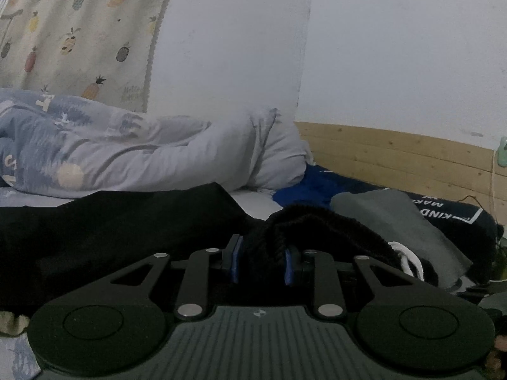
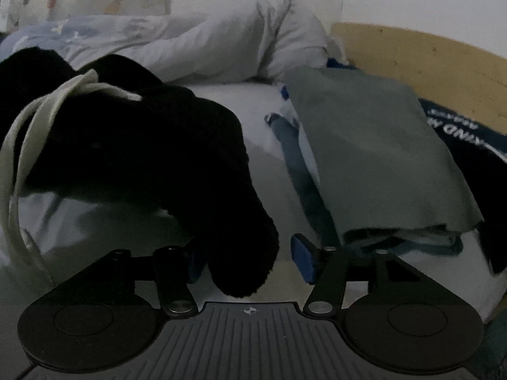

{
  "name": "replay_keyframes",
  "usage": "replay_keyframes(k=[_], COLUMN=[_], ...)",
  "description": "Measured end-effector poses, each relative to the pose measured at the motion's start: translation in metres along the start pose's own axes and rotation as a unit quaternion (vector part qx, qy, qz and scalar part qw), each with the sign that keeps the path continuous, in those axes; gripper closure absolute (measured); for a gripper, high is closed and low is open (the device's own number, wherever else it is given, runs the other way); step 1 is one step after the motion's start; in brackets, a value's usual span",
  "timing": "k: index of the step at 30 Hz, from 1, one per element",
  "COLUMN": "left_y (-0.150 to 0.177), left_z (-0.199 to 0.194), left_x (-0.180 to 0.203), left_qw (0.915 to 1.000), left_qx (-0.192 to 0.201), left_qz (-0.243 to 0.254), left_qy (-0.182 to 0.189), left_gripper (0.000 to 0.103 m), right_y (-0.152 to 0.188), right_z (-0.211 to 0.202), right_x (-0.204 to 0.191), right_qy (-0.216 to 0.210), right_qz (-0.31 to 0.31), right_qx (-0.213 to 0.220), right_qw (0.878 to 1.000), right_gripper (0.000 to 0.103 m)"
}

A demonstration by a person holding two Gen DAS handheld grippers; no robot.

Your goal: Fold clothes

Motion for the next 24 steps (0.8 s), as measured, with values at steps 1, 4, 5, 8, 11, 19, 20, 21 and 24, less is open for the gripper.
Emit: replay_keyframes(k=[1,4,5,8,11,19,20,21,24], left_y=[0.000,-0.001,-0.002,-0.002,-0.003,-0.002,-0.001,-0.001,-0.001], left_z=[0.000,0.000,0.000,0.000,0.000,0.002,0.002,0.002,0.003], left_x=[0.000,0.000,-0.001,-0.002,-0.002,0.001,0.003,0.003,0.002], left_qw=[1.0000,1.0000,1.0000,0.9999,0.9999,0.9999,0.9999,0.9999,0.9999], left_qx=[0.000,0.000,-0.001,-0.002,-0.002,-0.004,-0.004,-0.004,-0.004], left_qz=[0.000,-0.001,-0.003,-0.008,-0.009,-0.006,-0.006,-0.006,-0.009], left_qy=[-0.001,-0.006,-0.006,-0.007,-0.007,-0.010,-0.011,-0.011,-0.012], left_gripper=[0.076,0.076,0.076,0.076,0.076,0.076,0.076,0.076,0.076], right_y=[0.000,0.001,0.001,0.009,0.014,0.011,0.010,0.009,0.007], right_z=[0.001,0.006,0.007,0.021,0.030,0.023,0.022,0.021,0.013], right_x=[0.001,0.003,0.003,0.003,0.005,0.017,0.017,0.015,0.009], right_qy=[0.001,0.002,0.003,-0.019,-0.008,0.077,0.071,0.063,0.053], right_qz=[0.002,0.009,0.012,0.028,0.039,0.036,0.041,0.043,0.035], right_qx=[0.003,0.010,0.013,-0.026,-0.033,-0.010,-0.009,-0.007,0.008], right_qw=[1.000,1.000,1.000,0.999,0.999,0.996,0.997,0.997,0.998], right_gripper=[0.045,0.045,0.045,0.023,0.009,0.028,0.031,0.034,0.041])
Point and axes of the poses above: each gripper's, at about its wrist camera, not at the fingertips, and z roughly the way its jaws point, x to its right, y to its underside, the point moved 8 cm from there along z, roughly the way its jaws point, and after that the axes turned 3 degrees about -z, right-handed, at the moved point
